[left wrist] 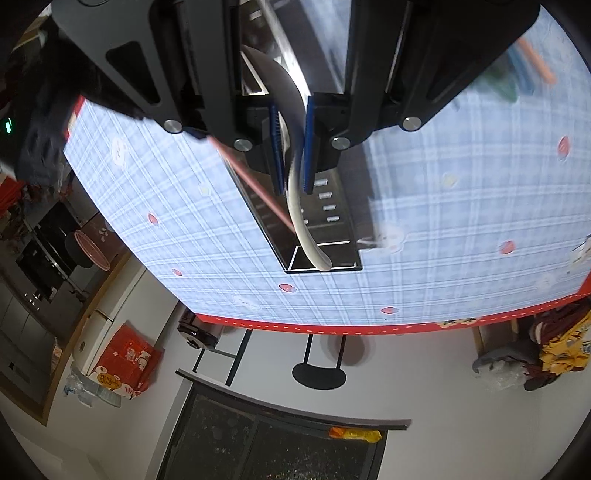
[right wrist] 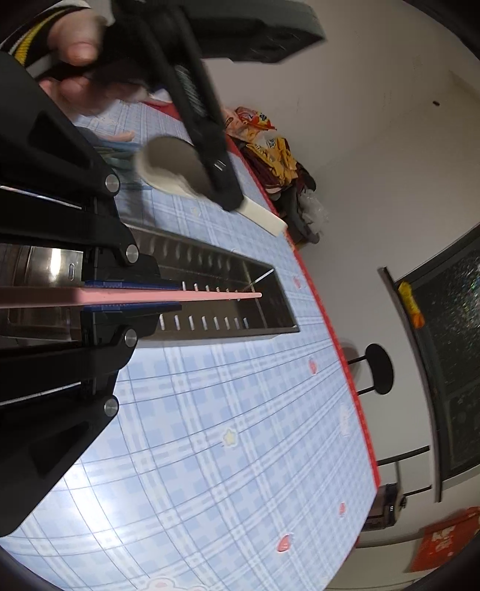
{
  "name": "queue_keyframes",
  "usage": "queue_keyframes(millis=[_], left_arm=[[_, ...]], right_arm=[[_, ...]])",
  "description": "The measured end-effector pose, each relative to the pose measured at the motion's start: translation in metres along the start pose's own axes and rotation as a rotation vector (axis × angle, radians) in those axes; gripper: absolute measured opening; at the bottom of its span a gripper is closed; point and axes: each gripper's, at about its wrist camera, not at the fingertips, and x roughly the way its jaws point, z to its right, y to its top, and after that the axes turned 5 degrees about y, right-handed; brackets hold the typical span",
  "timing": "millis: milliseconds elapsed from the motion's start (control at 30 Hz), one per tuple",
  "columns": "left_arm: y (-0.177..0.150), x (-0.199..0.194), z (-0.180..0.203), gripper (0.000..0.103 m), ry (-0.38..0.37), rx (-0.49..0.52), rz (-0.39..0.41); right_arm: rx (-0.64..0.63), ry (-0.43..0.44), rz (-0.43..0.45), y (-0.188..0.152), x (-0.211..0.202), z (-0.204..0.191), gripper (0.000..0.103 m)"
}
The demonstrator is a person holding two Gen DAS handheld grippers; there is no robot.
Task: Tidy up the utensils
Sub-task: 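Carry both utensils over the steel basket and open both tools to drop them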
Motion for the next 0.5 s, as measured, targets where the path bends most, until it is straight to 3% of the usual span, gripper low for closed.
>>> queue_keyframes(millis=[267, 500], left_arm=[[0.019, 0.052, -0.009, 0.014, 0.030, -0.044, -0.067], [0.012, 0.067, -0.011, 0.014, 0.029, -0.054, -0.107]], right_arm=[[-0.001, -0.015, -0.025, 0.001, 0.008, 0.000, 0.007], [-0.002, -0.032, -0.031, 0.000, 0.012, 0.002, 0.007]])
